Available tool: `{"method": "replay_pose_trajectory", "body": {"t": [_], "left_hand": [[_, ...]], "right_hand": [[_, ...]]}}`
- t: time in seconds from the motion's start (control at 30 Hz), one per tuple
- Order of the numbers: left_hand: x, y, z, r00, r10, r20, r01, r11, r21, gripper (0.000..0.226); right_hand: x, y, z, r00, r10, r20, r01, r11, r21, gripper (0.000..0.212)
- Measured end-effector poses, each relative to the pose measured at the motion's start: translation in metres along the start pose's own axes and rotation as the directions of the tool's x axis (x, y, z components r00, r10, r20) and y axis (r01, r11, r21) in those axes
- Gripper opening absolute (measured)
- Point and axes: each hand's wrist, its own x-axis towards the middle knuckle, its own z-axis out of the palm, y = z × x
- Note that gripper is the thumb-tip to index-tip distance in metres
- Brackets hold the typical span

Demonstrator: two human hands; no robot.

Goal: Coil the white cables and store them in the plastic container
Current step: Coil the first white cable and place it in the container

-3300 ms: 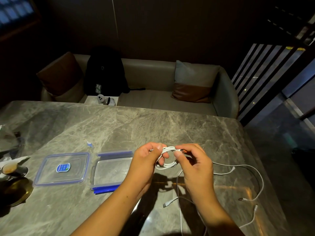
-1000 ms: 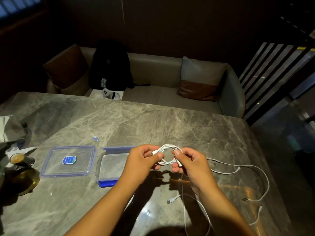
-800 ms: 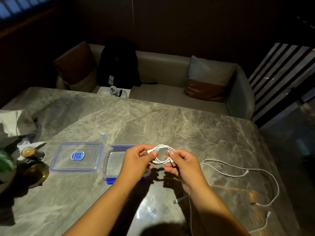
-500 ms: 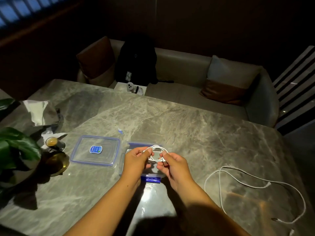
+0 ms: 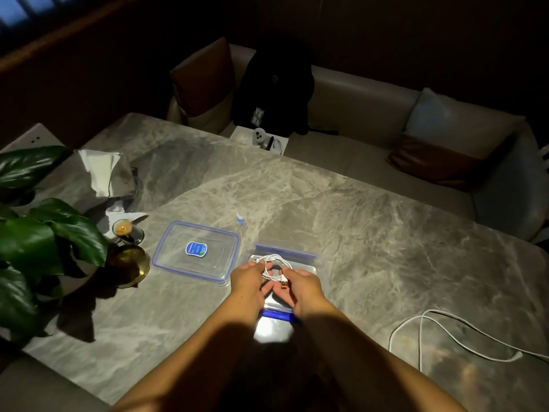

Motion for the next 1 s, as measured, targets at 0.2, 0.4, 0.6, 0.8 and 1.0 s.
{"method": "replay_pose_trajectory", "body": {"t": [0.2,0.4,0.6,0.8,1.0], "left_hand": [[0.026,-0.003,0.001,0.999,-0.045,-0.019,0.047,0.993,0.110,0.023],[0.037,-0.008,0.009,0.996,-0.021,-0.086,0.027,0.997,0.069,0.011],[0.086,-0.034,0.006,0.961,0.082,-0.265,-0.008,0.963,0.268,0.014],[0.057,-0.023,0.019,0.955,0.094,-0.282,-0.026,0.971,0.236,0.015],[0.049,-0.023,0.025,0.944,0.056,-0.326,0.014,0.978,0.208,0.014]], "right_hand": [[0.033,0.003,-0.011,0.998,-0.060,-0.028,0.049,0.953,-0.300,0.019],[0.051,0.009,-0.012,0.991,-0.124,-0.043,0.101,0.928,-0.359,0.020],[0.063,0.015,-0.015,0.984,-0.178,-0.021,0.156,0.908,-0.388,0.027],[0.065,0.019,-0.018,0.952,-0.305,-0.021,0.257,0.835,-0.486,0.018],[0.079,0.028,-0.015,0.953,-0.301,-0.017,0.250,0.822,-0.511,0.027]]}}
